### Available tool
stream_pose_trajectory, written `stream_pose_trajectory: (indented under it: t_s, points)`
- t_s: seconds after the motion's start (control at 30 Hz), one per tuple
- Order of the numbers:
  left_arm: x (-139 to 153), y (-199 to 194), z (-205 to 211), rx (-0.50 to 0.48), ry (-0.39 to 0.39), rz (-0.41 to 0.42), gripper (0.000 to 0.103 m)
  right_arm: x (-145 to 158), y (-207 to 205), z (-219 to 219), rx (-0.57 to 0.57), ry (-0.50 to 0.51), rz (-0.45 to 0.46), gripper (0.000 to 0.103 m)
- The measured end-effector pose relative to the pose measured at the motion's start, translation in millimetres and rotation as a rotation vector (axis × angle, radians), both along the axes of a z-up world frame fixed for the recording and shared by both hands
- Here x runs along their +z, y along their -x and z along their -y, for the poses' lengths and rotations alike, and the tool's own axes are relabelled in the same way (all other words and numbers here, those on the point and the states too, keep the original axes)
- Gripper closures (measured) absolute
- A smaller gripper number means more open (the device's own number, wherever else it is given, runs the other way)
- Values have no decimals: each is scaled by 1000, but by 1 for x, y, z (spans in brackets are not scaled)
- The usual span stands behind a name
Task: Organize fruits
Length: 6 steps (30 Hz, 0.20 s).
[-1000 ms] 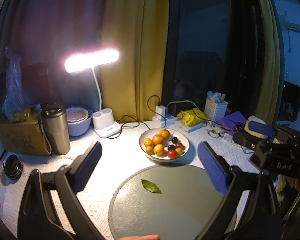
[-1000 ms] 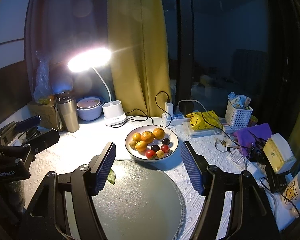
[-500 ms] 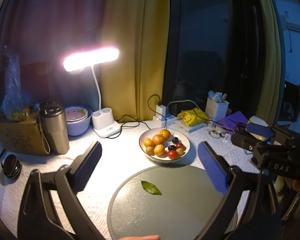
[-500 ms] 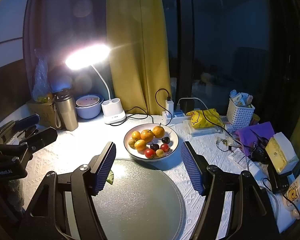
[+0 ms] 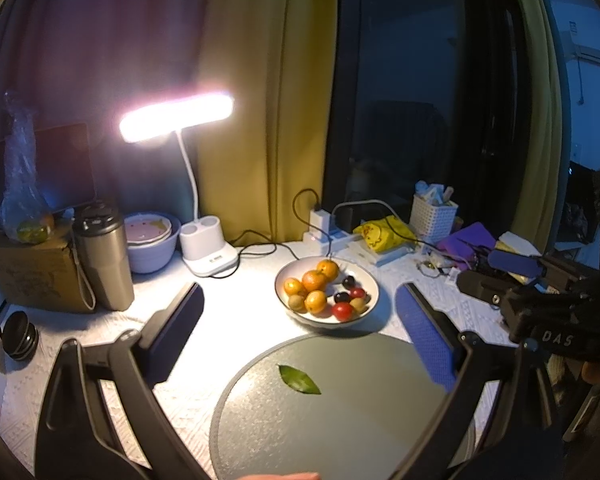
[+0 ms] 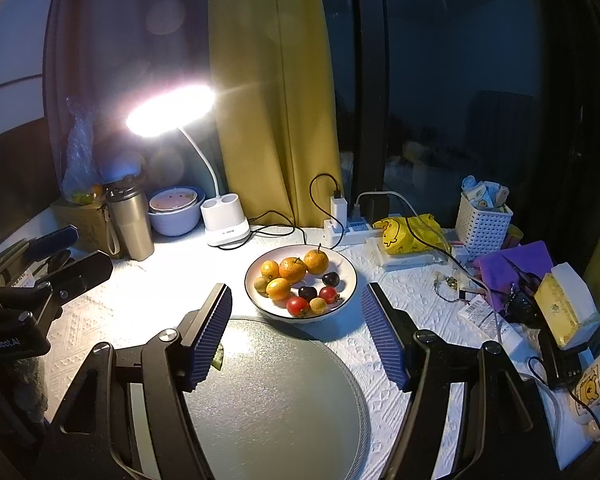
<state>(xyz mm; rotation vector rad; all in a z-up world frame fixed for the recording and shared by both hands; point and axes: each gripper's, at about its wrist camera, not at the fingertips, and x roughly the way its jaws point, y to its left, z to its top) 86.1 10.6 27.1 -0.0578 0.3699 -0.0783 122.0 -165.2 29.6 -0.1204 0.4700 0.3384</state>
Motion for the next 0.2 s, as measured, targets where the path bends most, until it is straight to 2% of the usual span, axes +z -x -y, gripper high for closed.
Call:
stream_pose_trajectory:
  t_s: [0.2]
  points:
    - [-8,-12,1,-1,1,-25,6,-9,-7,-1,-1,13,-11,33]
